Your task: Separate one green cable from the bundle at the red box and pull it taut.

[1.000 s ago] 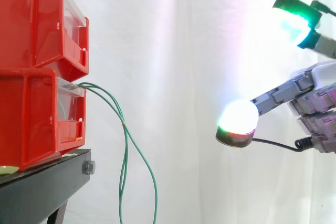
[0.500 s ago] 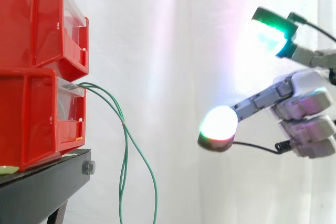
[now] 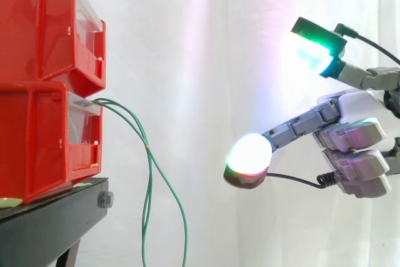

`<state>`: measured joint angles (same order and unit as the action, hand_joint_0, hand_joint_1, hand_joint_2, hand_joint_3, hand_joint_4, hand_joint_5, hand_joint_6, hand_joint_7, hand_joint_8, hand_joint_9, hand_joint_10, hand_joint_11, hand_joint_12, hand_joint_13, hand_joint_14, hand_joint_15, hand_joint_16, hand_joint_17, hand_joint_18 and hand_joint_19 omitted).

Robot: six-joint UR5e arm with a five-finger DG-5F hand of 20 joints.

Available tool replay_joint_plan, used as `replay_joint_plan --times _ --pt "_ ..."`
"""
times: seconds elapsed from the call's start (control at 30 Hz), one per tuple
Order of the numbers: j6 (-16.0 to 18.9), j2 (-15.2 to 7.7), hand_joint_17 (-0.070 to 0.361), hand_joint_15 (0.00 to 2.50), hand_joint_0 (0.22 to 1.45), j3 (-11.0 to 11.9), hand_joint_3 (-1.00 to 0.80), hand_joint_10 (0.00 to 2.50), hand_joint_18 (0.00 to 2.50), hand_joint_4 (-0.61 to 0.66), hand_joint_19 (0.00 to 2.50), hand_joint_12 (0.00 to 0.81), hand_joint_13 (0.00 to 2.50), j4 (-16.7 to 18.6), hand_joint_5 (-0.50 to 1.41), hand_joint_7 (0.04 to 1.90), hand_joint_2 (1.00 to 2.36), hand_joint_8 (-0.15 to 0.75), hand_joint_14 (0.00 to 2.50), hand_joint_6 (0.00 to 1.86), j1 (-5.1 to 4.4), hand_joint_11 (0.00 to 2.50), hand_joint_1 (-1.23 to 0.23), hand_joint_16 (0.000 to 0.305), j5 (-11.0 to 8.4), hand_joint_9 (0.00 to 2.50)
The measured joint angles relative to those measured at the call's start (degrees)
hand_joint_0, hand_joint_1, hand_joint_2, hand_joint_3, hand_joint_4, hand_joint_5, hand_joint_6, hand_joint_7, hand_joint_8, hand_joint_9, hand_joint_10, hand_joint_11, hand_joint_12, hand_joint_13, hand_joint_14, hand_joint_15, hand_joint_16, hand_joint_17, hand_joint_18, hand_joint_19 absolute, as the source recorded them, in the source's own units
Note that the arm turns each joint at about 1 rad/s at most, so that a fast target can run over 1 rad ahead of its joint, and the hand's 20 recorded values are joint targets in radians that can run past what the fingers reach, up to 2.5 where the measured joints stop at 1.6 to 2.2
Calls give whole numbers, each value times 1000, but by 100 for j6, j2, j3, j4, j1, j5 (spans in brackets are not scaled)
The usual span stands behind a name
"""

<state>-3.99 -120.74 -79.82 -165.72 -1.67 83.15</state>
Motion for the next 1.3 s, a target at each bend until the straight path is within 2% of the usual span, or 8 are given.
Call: replay_joint_plan --times 0.07,0.17,0.33,0.43,0.53,0.6,0.77,1.3 --pt "-13 -56 209 437 353 34 -500 14 2081 261 285 529 1539 16 -172 649 1000 362 14 501 -14 443 -417 93 -31 1608" --pt "-4 -320 209 437 353 264 -500 14 2081 261 293 529 1539 22 -172 651 1000 368 15 501 6 446 -418 93 27 1610" --pt "26 -1026 209 440 353 957 -500 16 2076 263 294 529 1537 -161 -171 650 1000 366 14 501 48 447 -417 93 321 1614" --pt "15 -1346 209 440 353 1414 -500 14 2071 264 288 527 1536 -345 -171 650 1000 360 14 501 62 444 -418 93 417 1616" --pt "-62 -1461 208 447 353 1829 -500 14 2069 264 287 528 1534 -473 -171 650 1000 357 16 501 55 456 -417 92 441 1615" --pt "-131 -1486 209 450 353 1963 -500 14 2064 261 293 525 1532 -506 -171 651 1000 357 14 501 51 463 -417 93 444 1616" --pt "-304 -1503 210 459 354 2075 -500 15 2043 258 294 520 1519 -516 -171 652 1000 347 14 501 15 484 -418 93 422 1618" --pt "-585 -1506 208 488 357 2083 -500 16 2011 247 312 508 1505 -519 -158 653 1000 331 15 501 -219 540 -422 92 54 1629"
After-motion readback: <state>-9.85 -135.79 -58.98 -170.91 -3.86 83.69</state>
